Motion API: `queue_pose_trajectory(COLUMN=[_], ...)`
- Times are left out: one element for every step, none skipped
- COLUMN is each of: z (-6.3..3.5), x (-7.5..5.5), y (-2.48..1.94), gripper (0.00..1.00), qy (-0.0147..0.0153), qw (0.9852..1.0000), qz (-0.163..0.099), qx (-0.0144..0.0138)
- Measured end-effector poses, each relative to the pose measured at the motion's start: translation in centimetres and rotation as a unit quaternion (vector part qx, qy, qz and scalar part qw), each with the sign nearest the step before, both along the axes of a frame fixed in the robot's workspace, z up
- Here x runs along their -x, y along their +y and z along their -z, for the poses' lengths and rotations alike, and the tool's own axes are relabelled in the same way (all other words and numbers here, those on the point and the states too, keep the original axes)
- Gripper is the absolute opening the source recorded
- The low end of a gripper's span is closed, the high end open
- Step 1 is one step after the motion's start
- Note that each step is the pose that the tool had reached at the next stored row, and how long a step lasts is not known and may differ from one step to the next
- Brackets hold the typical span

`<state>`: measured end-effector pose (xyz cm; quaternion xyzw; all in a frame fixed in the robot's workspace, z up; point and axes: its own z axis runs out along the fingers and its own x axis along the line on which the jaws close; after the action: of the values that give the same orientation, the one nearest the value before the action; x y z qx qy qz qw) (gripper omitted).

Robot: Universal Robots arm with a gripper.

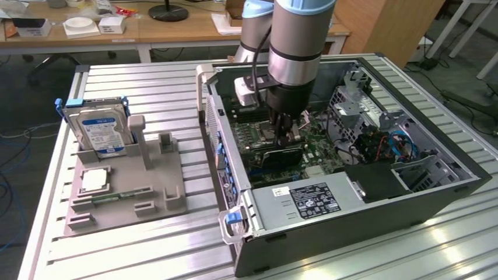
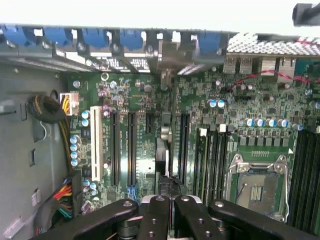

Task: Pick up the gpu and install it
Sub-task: 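Press down on the gpu until it lock into place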

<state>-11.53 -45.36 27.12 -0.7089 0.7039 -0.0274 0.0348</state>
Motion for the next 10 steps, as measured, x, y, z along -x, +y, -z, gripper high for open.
queue_pose_trajectory(z=[0.01,0.0,0.0,0.01,0.01,0.02,0.01,0.0,0.01,0.01], x=[-0.17,-0.31,-0.42,-0.52,-0.58,-0.62,-0.68,-0.78,-0.88,-0.92], y=[0.0,0.0,0.0,0.0,0.0,0.01,0.02,0.02,0.02,0.01], gripper=[0.1,0.1,0.1,0.1,0.1,0.1,0.1,0.1,0.1,0.1], qy=[0.0011,0.0033,0.0053,0.0082,0.0123,0.0166,0.0201,0.0225,0.0242,0.0254], qw=[1.0,1.0,1.0,1.0,0.9999,0.9999,0.9998,0.9997,0.9997,0.9997], qz=[0.0,0.0,0.0,0.0,0.001,0.001,0.002,0.002,0.002,0.002], qx=[-0.0001,-0.0001,-0.0001,0.0001,0.0003,0.0003,0.0004,0.0004,0.0004,0.0004])
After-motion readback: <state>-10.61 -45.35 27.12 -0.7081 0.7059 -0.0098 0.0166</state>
